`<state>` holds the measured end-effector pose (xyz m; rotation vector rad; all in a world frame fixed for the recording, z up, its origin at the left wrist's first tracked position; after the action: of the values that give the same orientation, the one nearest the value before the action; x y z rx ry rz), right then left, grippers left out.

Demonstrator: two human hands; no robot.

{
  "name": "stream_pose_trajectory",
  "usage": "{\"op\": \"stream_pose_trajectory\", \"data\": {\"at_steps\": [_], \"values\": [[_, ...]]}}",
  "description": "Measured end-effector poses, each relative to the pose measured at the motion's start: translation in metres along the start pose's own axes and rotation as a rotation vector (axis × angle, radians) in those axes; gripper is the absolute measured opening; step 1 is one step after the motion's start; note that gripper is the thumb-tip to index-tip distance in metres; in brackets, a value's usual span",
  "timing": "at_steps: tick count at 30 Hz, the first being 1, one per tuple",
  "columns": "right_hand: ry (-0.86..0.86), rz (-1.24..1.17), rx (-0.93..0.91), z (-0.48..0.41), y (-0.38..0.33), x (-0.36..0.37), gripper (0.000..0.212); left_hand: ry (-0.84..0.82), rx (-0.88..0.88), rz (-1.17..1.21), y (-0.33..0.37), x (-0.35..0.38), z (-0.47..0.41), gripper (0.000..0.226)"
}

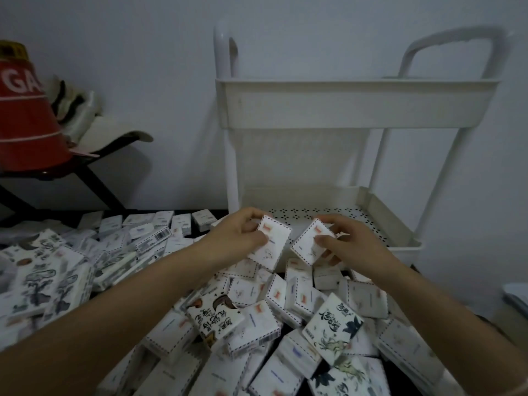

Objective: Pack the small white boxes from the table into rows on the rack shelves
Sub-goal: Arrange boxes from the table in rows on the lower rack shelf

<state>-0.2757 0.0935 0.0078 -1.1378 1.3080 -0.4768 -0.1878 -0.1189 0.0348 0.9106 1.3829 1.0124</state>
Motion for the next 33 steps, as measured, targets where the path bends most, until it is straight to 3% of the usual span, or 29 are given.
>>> {"op": "stream_pose_trajectory", "data": {"at_steps": [6, 8, 10, 14, 17, 21, 23, 29, 33], "values": [[0.007, -0.075, 0.003, -0.008, 0.005, -0.009, 0.034, 0.127, 0.034, -0.103, 0.026, 0.015, -0.032, 0.014], [0.002, -0.096, -0.007, -0.013, 0.006, -0.010, 0.034, 0.132, 0.075, -0.152, 0.036, 0.018, -0.045, 0.053], [-0.005, -0.098, -0.019, -0.018, 0.006, -0.012, 0.034, 0.144, 0.122, -0.283, 0.045, 0.021, -0.060, 0.075], [0.010, -0.104, -0.021, -0.032, 0.009, -0.015, 0.034, 0.207, 0.213, -0.537, 0.064, 0.018, -0.088, 0.064], [0.034, -0.077, -0.025, -0.042, 0.012, -0.016, 0.034, 0.108, 0.237, -0.738, 0.062, 0.017, -0.104, 0.043], [0.050, -0.026, -0.026, -0.054, 0.016, -0.010, 0.036, 0.011, 0.204, -1.282, 0.048, 0.014, -0.116, 0.022], [0.047, 0.006, -0.025, -0.057, 0.018, -0.006, 0.036, -0.051, 0.190, -1.507, 0.043, 0.013, -0.118, 0.021], [0.128, 0.272, -0.174, -0.064, 0.005, -0.001, 0.041, -0.298, 0.042, -1.629, 0.027, 0.012, -0.115, 0.015], [0.183, 0.402, -0.245, -0.077, -0.012, 0.010, 0.043, -0.354, -0.050, -1.666, 0.029, 0.012, -0.112, 0.022]]}}
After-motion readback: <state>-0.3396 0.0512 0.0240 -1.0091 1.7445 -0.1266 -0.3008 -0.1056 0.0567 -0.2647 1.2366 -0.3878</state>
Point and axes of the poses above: each hand's wrist, its own z-axis away from the middle knuckle, its own x-axis out of the palm, y = z × x, the point moved 3 cm from there along -z, towards the middle knuckle, and after that the axes turned 2 degrees about z, right-handed, at the moved point
